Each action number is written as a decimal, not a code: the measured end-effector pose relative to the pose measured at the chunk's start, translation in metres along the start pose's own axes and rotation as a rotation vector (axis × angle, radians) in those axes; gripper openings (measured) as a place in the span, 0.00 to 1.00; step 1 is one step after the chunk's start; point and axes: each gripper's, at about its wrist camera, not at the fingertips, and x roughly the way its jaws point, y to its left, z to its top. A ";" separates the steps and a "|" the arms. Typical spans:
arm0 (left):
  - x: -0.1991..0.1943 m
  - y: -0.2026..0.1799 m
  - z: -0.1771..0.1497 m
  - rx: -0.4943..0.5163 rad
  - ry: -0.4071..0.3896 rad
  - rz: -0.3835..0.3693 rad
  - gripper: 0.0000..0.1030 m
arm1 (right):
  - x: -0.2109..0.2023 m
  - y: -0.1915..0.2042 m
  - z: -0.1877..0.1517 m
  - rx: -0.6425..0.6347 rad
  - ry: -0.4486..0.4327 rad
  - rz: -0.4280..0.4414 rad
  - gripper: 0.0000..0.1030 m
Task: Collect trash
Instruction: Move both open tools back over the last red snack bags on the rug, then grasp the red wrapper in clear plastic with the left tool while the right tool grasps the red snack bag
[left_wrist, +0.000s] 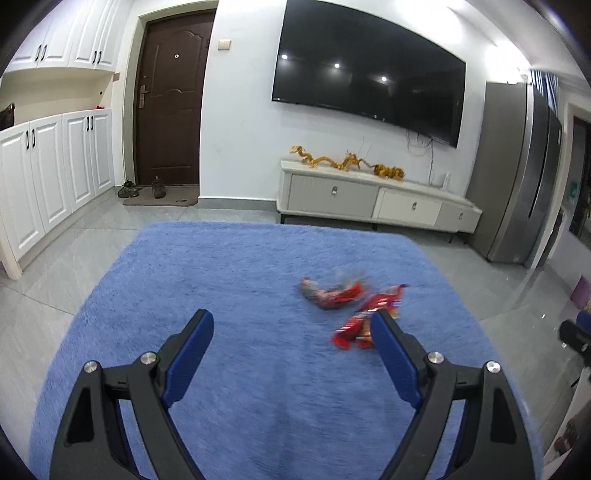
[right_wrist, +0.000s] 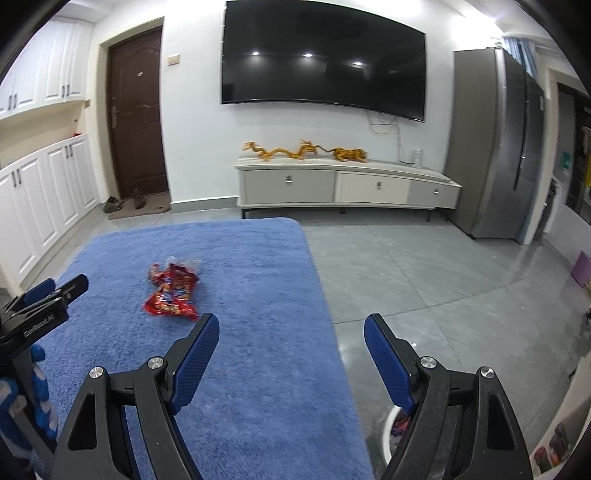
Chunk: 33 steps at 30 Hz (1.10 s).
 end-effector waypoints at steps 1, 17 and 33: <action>0.007 0.005 0.001 0.023 0.011 0.013 0.84 | 0.004 0.003 0.001 -0.006 0.004 0.016 0.77; 0.125 0.022 0.037 0.082 0.237 -0.299 0.83 | 0.098 0.055 0.009 -0.076 0.101 0.279 0.77; 0.196 -0.030 0.038 0.134 0.386 -0.373 0.63 | 0.155 0.092 0.003 -0.175 0.162 0.507 0.77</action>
